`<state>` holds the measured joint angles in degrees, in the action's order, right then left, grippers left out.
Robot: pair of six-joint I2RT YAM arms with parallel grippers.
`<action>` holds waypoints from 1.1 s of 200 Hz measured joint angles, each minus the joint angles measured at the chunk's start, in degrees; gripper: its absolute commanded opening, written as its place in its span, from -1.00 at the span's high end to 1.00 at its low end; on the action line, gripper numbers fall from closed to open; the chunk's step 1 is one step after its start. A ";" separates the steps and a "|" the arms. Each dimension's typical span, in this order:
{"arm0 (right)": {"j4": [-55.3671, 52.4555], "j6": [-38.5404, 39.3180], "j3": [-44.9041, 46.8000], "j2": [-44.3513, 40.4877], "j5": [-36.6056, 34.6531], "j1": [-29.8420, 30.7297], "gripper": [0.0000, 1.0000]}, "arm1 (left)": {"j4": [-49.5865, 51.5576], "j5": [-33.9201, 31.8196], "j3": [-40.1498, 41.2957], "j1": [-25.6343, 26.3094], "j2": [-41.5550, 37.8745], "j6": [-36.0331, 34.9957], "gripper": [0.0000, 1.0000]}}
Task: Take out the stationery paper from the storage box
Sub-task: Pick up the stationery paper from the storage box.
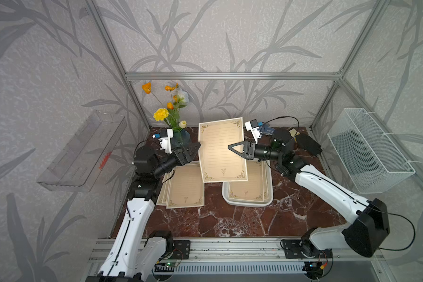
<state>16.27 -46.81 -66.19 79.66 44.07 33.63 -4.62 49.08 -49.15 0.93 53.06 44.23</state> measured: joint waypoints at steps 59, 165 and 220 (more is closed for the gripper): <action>8.31 -1.92 0.83 0.13 1.14 0.00 1.00 | -14.36 11.56 4.92 -0.33 2.97 9.73 -0.25; 11.50 -6.56 -0.70 14.93 -1.18 3.13 1.00 | 9.11 2.08 3.28 -5.81 -6.58 -9.16 0.84; 9.92 -7.30 -7.23 28.83 -6.01 10.75 1.00 | 25.38 -12.68 2.01 -10.51 -0.07 -18.01 0.71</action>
<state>26.20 -54.11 -73.43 108.49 38.06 44.38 20.75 36.40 -47.13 -9.58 52.99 26.22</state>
